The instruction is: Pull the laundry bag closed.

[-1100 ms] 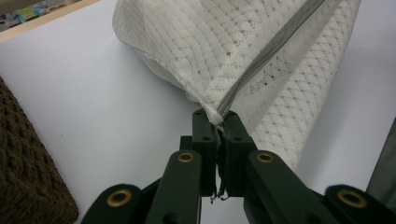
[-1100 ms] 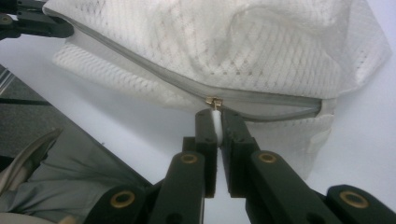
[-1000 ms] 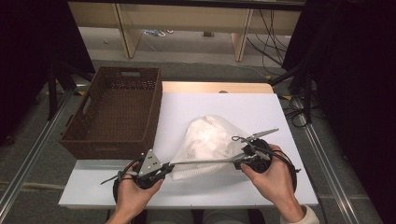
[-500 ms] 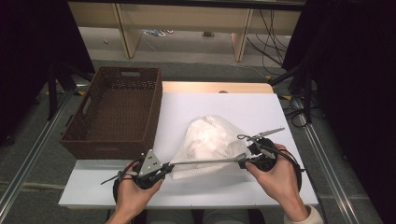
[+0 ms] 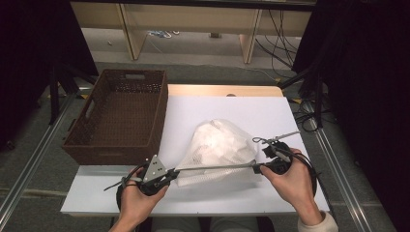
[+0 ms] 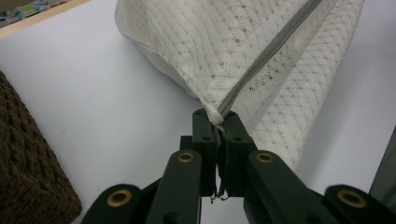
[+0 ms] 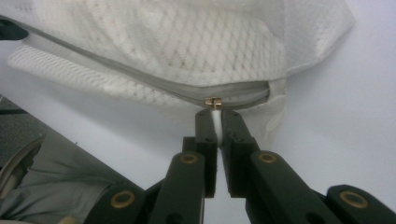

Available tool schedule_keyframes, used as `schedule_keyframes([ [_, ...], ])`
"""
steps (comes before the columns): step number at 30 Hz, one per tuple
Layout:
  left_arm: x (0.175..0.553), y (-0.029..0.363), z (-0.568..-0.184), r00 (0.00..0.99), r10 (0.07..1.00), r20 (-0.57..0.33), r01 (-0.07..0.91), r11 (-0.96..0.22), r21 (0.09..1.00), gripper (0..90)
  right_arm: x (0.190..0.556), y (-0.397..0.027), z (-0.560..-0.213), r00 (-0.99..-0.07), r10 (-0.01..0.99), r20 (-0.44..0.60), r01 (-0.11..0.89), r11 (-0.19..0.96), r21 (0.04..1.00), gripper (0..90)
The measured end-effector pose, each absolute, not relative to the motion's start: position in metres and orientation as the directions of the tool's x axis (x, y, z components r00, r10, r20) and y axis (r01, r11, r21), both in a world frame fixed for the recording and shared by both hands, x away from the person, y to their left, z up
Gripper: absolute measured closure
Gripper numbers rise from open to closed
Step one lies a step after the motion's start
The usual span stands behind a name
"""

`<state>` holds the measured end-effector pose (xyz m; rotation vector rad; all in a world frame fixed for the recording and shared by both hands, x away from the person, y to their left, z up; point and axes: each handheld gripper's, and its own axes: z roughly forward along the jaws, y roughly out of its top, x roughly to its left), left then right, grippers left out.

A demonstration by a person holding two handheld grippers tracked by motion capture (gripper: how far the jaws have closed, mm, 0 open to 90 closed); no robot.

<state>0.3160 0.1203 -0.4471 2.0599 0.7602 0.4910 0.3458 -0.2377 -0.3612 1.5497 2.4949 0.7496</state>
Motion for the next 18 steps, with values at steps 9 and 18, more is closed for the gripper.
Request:
schedule_keyframes([
  [9, 0.317, 0.122, -0.449, 0.736, 0.674, 0.057, 0.339, -0.44, 0.832, 85.8, 0.356, -0.25, -0.367, -0.43, 0.886, 0.173, 0.837, 0.319, 0.445, 86.9],
  [18, 0.316, 0.121, -0.45, 0.733, 0.678, 0.054, 0.338, -0.431, 0.836, 85.8, 0.362, -0.252, -0.373, -0.359, 0.916, 0.177, 0.877, 0.266, 0.4, 86.9],
])
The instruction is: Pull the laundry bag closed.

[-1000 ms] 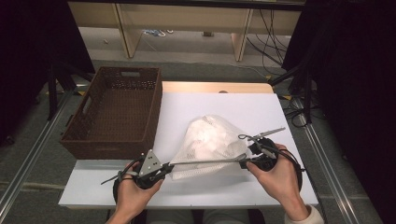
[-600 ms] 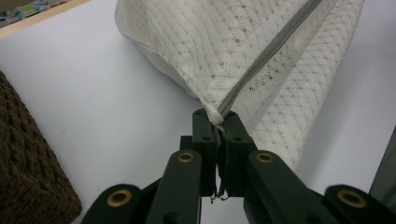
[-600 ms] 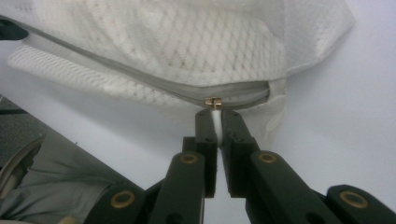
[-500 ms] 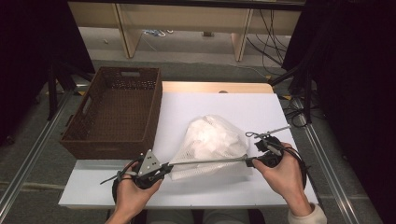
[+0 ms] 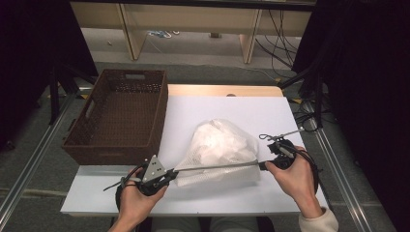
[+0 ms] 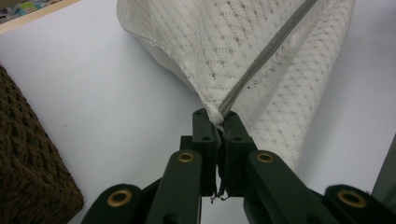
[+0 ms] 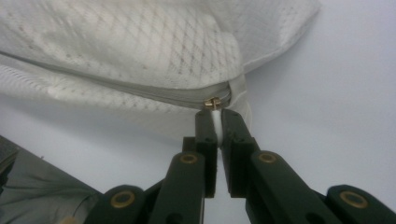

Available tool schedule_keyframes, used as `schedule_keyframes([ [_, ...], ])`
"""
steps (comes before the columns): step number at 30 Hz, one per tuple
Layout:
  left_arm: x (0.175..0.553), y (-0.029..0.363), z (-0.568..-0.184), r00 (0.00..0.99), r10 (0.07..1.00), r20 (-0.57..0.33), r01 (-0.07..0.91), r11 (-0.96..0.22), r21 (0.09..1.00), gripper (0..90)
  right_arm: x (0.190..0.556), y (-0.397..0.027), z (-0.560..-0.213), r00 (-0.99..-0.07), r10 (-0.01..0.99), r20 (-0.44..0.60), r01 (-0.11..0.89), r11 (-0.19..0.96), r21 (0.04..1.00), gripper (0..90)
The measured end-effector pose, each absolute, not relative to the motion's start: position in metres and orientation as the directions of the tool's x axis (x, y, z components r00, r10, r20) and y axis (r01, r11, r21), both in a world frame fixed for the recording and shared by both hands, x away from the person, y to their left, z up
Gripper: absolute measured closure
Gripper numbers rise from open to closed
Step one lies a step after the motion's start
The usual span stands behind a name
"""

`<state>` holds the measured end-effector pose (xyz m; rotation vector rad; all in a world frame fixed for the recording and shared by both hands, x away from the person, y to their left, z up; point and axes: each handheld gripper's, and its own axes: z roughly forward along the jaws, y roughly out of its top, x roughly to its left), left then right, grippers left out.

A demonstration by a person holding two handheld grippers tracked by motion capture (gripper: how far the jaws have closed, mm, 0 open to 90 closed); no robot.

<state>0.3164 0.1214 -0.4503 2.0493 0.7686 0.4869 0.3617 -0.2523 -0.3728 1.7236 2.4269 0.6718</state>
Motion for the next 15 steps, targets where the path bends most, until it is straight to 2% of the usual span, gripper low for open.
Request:
schedule_keyframes([
  [15, 0.316, 0.123, -0.451, 0.732, 0.679, 0.05, 0.341, -0.43, 0.836, 85.9, 0.374, -0.253, -0.387, -0.325, 0.931, 0.168, 0.895, 0.245, 0.372, 86.9],
])
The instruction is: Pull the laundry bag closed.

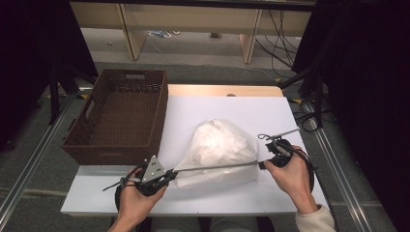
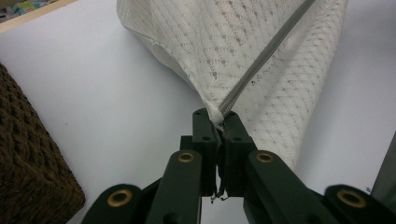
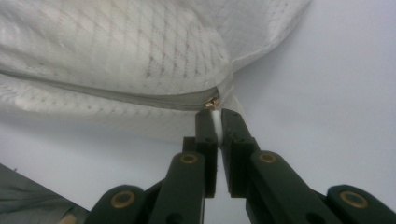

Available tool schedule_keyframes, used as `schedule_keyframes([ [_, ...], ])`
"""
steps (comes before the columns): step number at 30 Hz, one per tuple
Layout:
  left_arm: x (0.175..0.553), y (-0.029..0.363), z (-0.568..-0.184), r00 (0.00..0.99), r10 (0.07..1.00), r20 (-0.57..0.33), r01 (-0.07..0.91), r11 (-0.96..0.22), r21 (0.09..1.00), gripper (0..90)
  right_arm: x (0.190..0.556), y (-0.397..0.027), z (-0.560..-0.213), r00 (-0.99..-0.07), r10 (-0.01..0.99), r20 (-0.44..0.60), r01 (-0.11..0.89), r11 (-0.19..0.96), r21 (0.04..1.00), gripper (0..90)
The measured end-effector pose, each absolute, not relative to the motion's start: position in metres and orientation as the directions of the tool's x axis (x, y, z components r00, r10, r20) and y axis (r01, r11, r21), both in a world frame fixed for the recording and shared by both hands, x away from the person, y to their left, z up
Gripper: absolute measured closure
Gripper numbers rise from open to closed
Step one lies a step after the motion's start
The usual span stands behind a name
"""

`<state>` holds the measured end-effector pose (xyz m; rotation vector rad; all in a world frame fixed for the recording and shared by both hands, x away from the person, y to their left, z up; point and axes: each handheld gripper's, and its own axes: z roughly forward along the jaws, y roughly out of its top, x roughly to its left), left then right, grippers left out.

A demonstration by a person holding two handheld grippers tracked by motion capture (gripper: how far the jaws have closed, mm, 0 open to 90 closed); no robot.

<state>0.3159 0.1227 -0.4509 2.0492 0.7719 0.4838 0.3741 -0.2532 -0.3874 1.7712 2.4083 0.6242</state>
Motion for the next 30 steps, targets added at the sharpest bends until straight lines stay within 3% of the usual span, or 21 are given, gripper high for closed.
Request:
schedule_keyframes([
  [2, 0.317, 0.124, -0.449, 0.746, 0.661, 0.081, 0.321, -0.464, 0.825, 85.9, 0.375, -0.254, -0.389, -0.317, 0.934, 0.166, 0.897, 0.239, 0.372, 86.9],
  [19, 0.315, 0.121, -0.451, 0.743, 0.665, 0.069, 0.332, -0.457, 0.825, 85.3, 0.377, -0.251, -0.393, -0.331, 0.936, 0.124, 0.883, 0.261, 0.391, 86.6],
  [27, 0.315, 0.119, -0.453, 0.741, 0.669, 0.055, 0.345, -0.451, 0.823, 83.1, 0.372, -0.248, -0.388, -0.343, 0.93, 0.134, 0.878, 0.267, 0.397, 86.0],
  [30, 0.313, 0.117, -0.453, 0.751, 0.658, 0.052, 0.328, -0.44, 0.836, 79.8, 0.367, -0.244, -0.38, -0.36, 0.915, 0.181, 0.875, 0.264, 0.404, 81.8],
])
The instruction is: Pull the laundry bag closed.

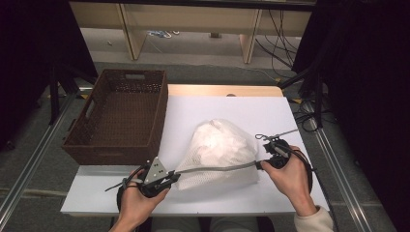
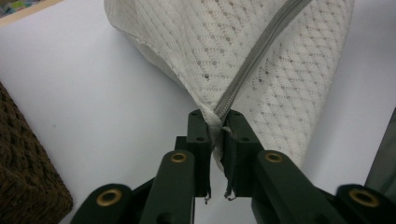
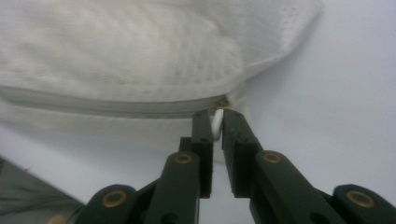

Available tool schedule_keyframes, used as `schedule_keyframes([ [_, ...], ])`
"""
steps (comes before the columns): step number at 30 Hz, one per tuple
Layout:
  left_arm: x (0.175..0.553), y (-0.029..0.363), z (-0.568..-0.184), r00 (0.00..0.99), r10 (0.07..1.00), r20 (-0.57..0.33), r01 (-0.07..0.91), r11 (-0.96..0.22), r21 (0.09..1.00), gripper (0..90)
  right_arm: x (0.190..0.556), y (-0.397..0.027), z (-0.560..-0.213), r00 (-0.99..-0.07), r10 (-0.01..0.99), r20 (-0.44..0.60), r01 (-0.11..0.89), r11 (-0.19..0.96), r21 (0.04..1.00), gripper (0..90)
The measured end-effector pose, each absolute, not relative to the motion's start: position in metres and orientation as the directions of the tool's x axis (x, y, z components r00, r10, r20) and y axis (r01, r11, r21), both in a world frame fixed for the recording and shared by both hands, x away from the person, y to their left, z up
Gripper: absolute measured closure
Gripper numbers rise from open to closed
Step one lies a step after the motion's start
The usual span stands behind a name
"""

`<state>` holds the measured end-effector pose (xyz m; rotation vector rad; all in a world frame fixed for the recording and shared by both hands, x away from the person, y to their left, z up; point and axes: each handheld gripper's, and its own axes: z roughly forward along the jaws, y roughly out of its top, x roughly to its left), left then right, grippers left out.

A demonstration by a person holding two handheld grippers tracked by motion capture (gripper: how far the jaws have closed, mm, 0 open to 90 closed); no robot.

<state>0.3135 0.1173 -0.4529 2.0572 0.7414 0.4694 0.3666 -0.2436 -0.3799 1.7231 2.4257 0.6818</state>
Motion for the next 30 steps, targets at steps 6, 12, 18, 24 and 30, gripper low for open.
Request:
schedule_keyframes([
  [6, 0.309, 0.12, -0.455, 0.772, 0.634, 0.044, 0.31, -0.436, 0.845, 54.7, 0.363, -0.249, -0.369, -0.452, 0.86, 0.236, 0.816, 0.293, 0.498, 69.6],
  [12, 0.307, 0.124, -0.462, 0.776, 0.63, -0.003, 0.31, -0.378, 0.872, 39.4, 0.376, -0.276, -0.378, -0.396, 0.897, 0.194, 0.818, 0.248, 0.52, 60.6],
  [18, 0.309, 0.124, -0.464, 0.765, 0.644, 0.005, 0.304, -0.368, 0.879, 27.2, 0.387, -0.298, -0.386, -0.342, 0.919, 0.194, 0.83, 0.199, 0.522, 57.9],
  [24, 0.308, 0.124, -0.463, 0.759, 0.65, 0.046, 0.279, -0.388, 0.878, 23.0, 0.39, -0.308, -0.388, -0.312, 0.928, 0.205, 0.836, 0.166, 0.522, 56.1],
  [30, 0.309, 0.125, -0.463, 0.755, 0.655, 0.043, 0.278, -0.378, 0.883, 21.4, 0.394, -0.315, -0.391, -0.28, 0.934, 0.222, 0.858, 0.139, 0.494, 55.9],
])
